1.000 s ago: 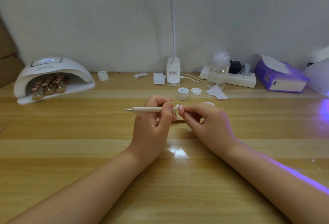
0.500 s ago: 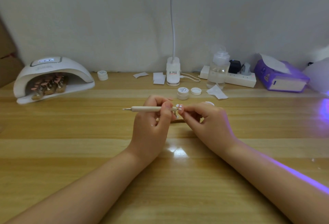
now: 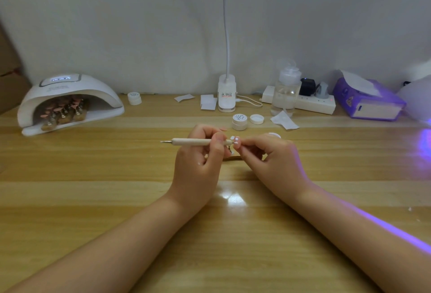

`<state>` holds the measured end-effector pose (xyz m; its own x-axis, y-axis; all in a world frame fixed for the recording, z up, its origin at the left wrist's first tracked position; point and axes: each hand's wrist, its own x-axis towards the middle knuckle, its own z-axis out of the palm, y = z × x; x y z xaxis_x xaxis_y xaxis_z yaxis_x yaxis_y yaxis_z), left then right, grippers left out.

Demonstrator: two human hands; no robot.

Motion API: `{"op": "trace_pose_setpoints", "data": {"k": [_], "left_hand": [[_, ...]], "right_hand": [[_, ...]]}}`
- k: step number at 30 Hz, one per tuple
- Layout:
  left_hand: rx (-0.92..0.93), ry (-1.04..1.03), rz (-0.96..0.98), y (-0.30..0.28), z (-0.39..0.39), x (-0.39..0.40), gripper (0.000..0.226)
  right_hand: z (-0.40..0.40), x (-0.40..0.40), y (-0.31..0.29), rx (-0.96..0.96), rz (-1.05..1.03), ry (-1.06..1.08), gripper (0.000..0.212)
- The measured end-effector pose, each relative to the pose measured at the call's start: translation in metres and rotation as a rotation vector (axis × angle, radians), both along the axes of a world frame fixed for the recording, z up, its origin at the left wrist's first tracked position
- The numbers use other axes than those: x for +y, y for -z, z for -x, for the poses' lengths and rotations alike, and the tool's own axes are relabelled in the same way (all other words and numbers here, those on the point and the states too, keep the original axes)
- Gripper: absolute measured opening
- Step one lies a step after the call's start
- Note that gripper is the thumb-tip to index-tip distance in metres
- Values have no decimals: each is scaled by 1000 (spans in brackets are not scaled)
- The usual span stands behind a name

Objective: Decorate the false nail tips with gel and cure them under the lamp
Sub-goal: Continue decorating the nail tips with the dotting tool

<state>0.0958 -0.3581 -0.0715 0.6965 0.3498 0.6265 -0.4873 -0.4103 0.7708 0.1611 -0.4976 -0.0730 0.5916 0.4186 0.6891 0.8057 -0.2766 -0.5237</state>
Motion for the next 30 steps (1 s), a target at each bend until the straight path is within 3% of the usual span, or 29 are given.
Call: {"op": "trace_pose_setpoints", "data": {"k": [30], "left_hand": [[11,10,-7,0,0,0,16]], "right_hand": [[0,0,0,-7,-1,9,11]]}}
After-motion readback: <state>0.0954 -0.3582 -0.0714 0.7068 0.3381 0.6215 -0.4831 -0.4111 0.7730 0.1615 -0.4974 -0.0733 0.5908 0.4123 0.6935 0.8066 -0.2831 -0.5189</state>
